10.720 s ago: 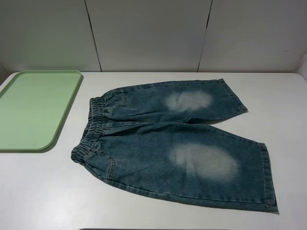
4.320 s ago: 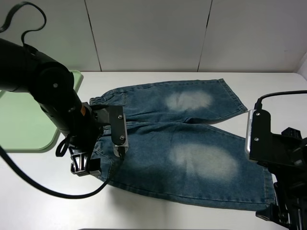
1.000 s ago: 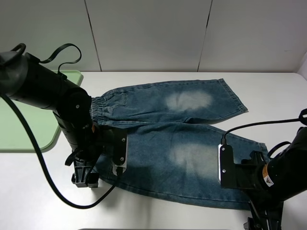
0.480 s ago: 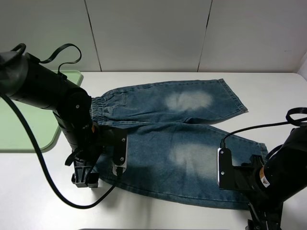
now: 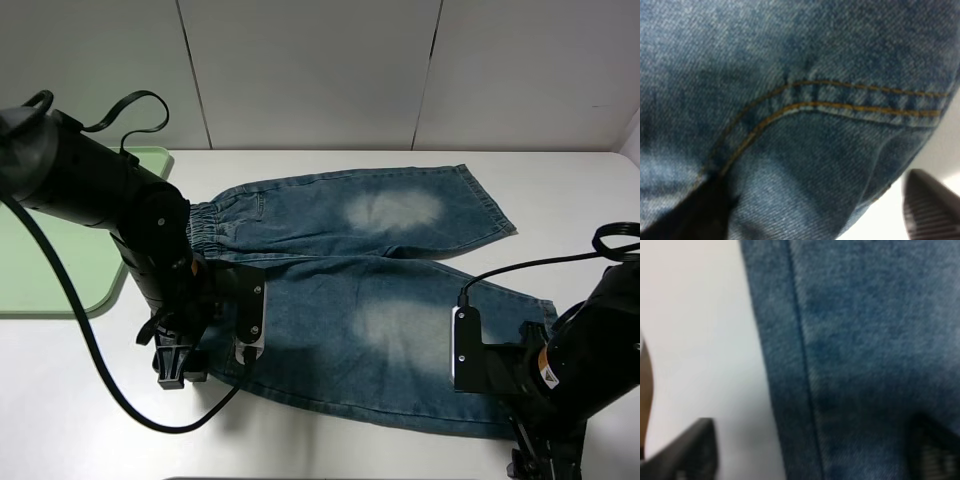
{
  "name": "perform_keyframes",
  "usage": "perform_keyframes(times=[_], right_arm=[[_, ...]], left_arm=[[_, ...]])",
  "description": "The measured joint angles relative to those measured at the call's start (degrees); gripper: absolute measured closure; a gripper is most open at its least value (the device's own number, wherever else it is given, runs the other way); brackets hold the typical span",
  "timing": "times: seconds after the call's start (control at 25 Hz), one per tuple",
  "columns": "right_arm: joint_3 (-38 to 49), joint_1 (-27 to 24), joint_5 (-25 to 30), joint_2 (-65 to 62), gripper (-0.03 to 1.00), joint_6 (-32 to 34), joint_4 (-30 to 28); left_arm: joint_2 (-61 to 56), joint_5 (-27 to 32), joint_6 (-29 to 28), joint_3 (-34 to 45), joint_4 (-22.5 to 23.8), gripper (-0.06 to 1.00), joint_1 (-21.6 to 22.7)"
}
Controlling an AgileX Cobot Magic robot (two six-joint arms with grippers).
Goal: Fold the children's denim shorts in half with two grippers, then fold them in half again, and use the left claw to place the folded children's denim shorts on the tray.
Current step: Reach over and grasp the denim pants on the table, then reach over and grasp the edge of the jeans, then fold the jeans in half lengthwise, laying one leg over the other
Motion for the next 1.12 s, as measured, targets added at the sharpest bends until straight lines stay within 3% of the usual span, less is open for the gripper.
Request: perform_keyframes(times=[0.32, 0.52, 1.12], right_arm=[[0.0, 0.0, -2.5, 0.1, 0.79, 2.5, 0.6], [0.0, 0.0, -3.8, 0.2, 0.98, 2.5, 0.0], [0.0, -0.1, -4.0, 0.2, 0.99, 2.5, -0.1]], left_arm=[[0.0, -0.3, 0.1, 0.0, 0.0, 0.69, 0.0], [0.0, -0.2, 0.1, 0.0, 0.0, 0.87, 0.0], [0.0, -0.9, 0.1, 0.1, 0.0, 0.90, 0.0]])
